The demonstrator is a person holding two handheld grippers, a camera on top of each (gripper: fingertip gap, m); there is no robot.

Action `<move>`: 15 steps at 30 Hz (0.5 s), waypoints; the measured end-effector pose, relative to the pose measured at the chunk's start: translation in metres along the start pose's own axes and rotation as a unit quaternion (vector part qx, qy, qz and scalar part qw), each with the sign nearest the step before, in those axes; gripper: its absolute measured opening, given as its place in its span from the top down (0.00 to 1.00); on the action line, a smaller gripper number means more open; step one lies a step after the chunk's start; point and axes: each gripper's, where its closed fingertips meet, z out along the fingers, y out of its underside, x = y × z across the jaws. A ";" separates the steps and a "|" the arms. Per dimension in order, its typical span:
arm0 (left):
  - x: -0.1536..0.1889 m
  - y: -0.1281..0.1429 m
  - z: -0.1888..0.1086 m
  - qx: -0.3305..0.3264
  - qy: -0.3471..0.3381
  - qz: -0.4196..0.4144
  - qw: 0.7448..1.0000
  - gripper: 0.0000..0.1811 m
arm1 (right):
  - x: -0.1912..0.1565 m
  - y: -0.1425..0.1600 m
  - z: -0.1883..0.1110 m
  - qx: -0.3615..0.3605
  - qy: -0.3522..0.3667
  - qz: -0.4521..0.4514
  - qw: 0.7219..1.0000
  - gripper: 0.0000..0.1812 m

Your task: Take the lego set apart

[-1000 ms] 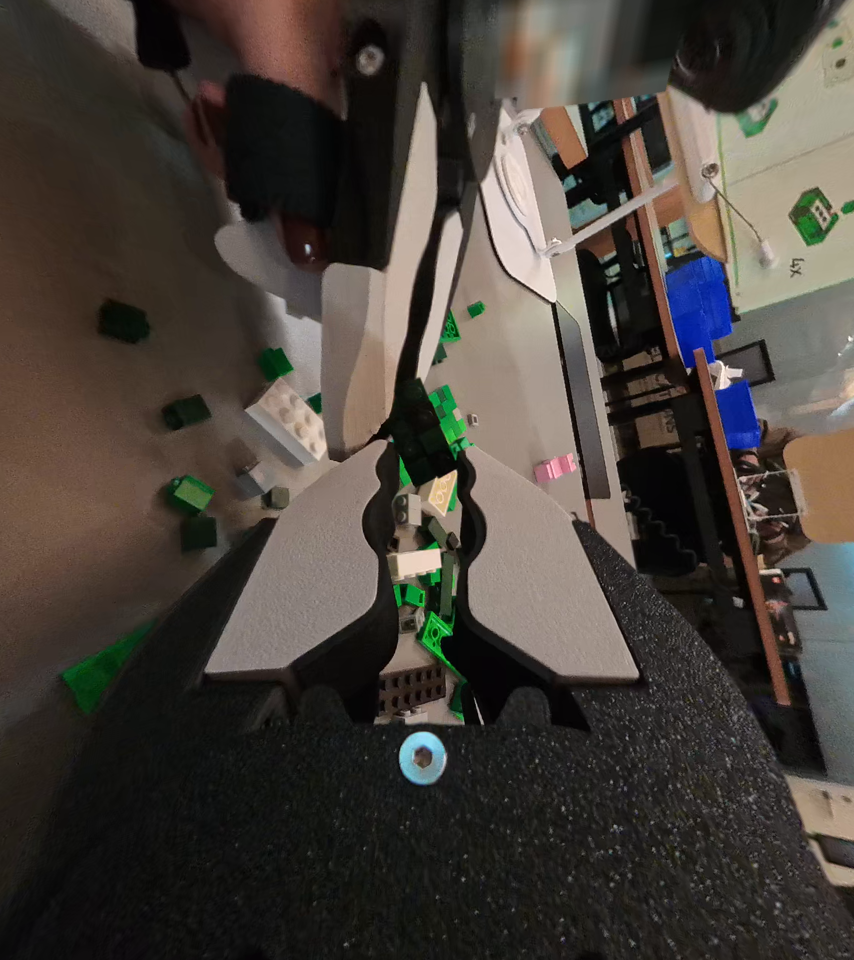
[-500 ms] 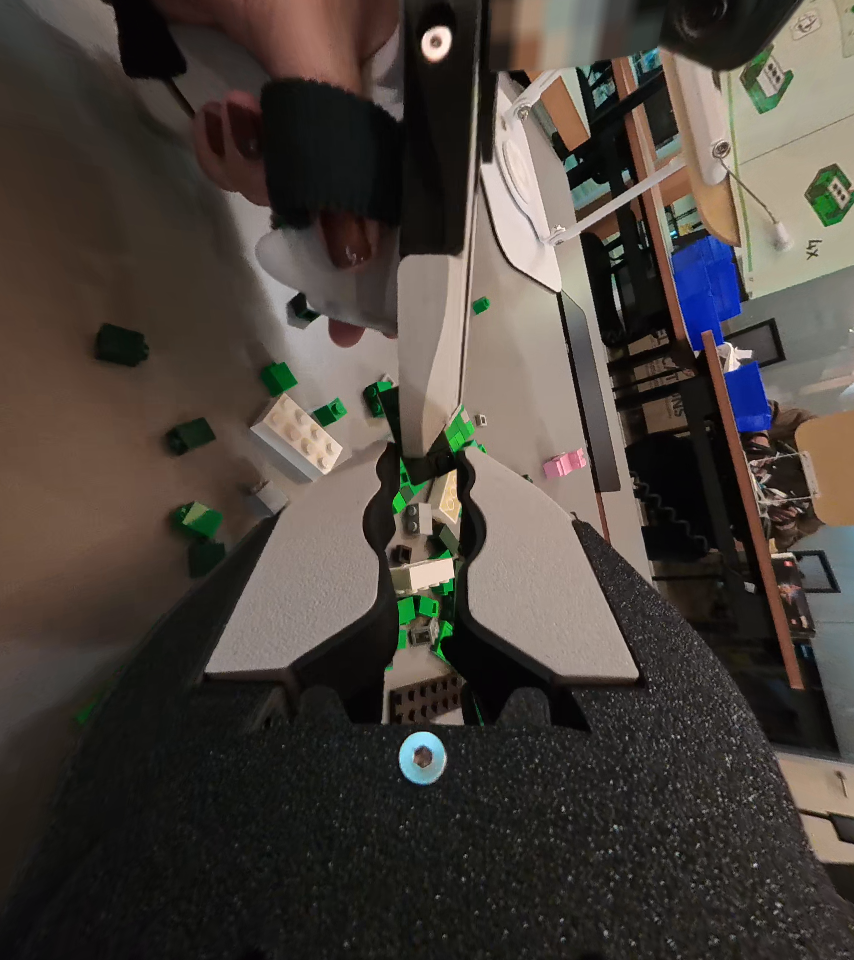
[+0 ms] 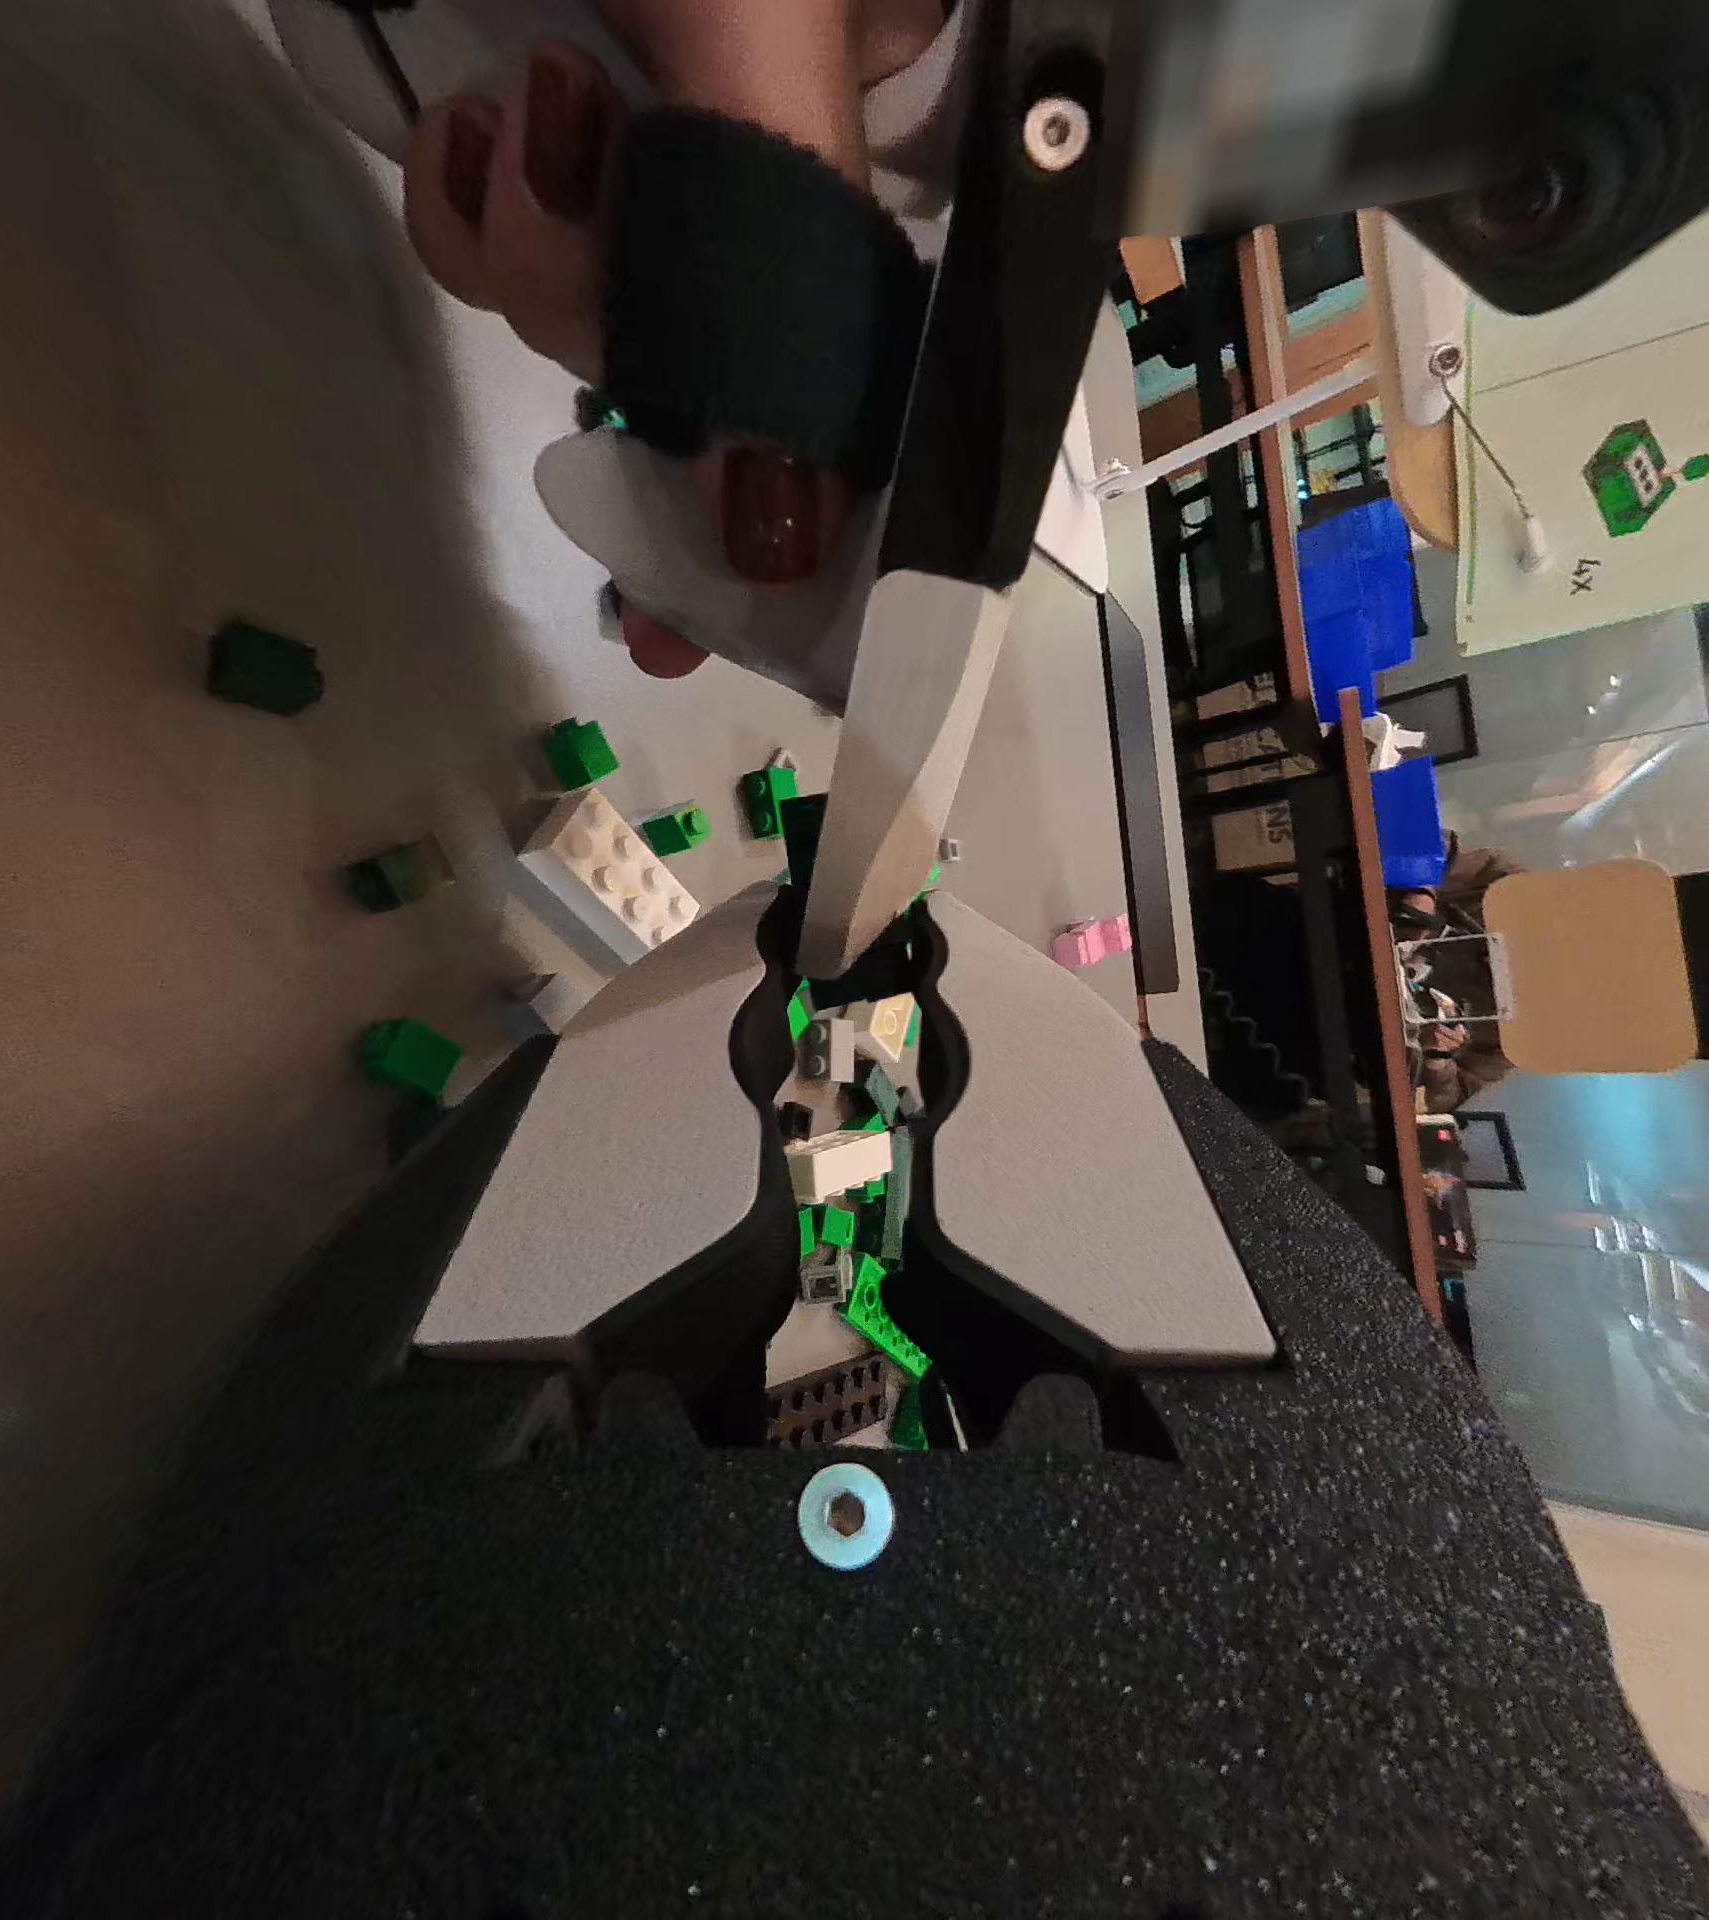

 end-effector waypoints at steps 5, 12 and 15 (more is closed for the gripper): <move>-0.005 -0.004 -0.004 0.017 0.000 -0.018 1.000 0.96 | 0.006 0.004 -0.002 -0.009 0.016 -0.003 1.000 0.90; -0.003 -0.002 -0.002 0.015 0.006 -0.023 1.000 0.96 | 0.004 0.004 0.000 -0.015 0.016 -0.005 1.000 0.88; -0.004 -0.002 -0.002 0.016 0.003 -0.025 1.000 0.96 | 0.004 0.005 0.001 -0.023 0.016 -0.013 1.000 0.90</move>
